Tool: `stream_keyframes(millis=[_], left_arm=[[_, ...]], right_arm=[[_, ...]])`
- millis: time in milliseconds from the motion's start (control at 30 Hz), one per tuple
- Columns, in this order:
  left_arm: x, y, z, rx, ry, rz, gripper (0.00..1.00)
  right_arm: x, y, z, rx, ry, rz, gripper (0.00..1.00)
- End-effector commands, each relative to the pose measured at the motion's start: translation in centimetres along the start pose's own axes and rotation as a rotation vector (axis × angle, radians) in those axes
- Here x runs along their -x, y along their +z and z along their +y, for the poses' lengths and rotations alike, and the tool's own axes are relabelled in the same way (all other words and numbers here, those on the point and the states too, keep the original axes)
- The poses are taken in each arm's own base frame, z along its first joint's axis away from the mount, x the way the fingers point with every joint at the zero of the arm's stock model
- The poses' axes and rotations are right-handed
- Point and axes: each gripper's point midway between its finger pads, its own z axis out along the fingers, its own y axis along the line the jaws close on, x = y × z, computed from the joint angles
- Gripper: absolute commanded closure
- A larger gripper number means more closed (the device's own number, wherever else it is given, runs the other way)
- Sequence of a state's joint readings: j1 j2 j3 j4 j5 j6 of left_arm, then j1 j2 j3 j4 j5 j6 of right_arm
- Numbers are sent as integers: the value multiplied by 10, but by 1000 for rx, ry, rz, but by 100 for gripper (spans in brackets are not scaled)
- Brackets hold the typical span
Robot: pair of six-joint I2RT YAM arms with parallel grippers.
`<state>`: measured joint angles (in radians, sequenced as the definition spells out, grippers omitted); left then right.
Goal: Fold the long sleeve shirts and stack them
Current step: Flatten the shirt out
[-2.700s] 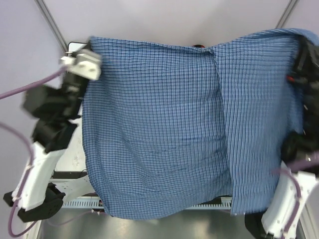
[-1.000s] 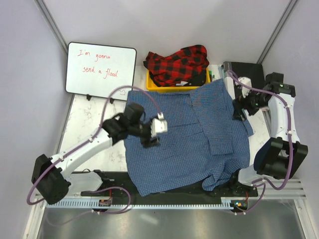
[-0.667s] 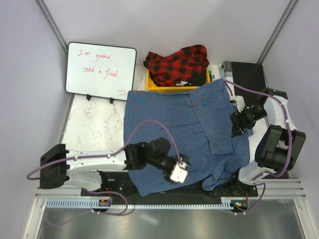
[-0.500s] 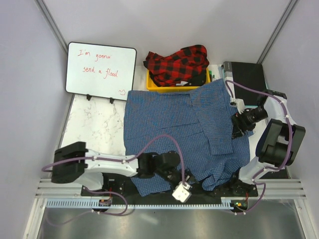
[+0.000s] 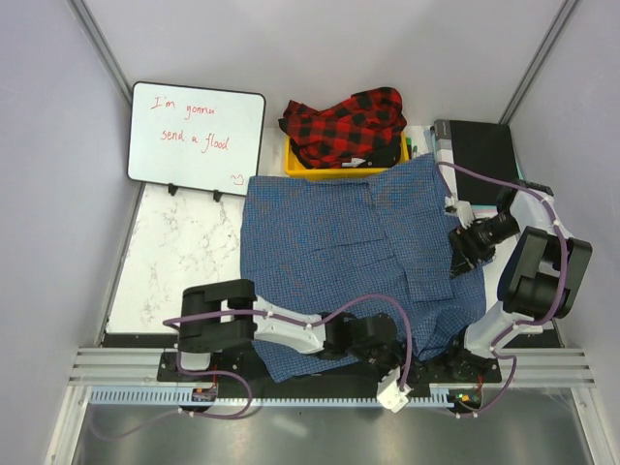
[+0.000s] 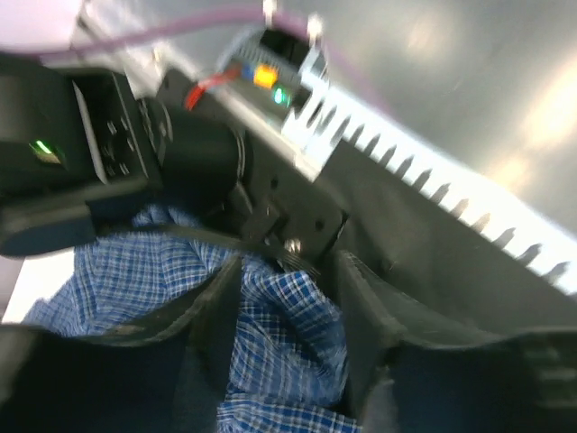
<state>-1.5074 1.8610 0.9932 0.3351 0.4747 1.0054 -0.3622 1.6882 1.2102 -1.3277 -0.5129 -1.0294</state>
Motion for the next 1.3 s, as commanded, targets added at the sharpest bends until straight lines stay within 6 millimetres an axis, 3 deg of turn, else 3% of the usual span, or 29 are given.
stream_keyframes(millis=[0, 200, 300, 400, 633, 733, 800, 933, 1033, 1133, 1267], left_arm=[[-26, -3, 23, 75, 108, 108, 61], [-46, -30, 29, 90, 63, 212, 79], [-49, -46, 36, 110, 30, 240, 92], [-50, -61, 35, 117, 24, 248, 98], [-70, -80, 21, 78, -44, 269, 98], [-76, -98, 24, 97, -89, 272, 98], [-63, -108, 27, 111, -99, 229, 98], [-4, -137, 9, 64, -28, 55, 98], [31, -142, -18, -33, -34, -55, 98], [52, -141, -42, -119, -75, -121, 98], [82, -145, -62, -196, -93, -218, 98]], right_arm=[[-6, 4, 0, 19, -26, 13, 21], [-8, 6, -1, 20, -33, 13, 21], [-9, 8, -2, 19, -34, 17, 22], [-11, 9, -3, 17, -36, 20, 22], [-10, 8, -4, 11, -45, 20, 22], [-13, 9, -3, 11, -49, 29, 23], [-14, 9, -4, 11, -53, 30, 24], [-8, 6, -1, 14, -68, -1, 26], [-1, -1, 8, 19, -86, -42, 27], [4, -7, 14, 7, -97, -69, 27], [3, -6, 2, -31, -74, -50, 32]])
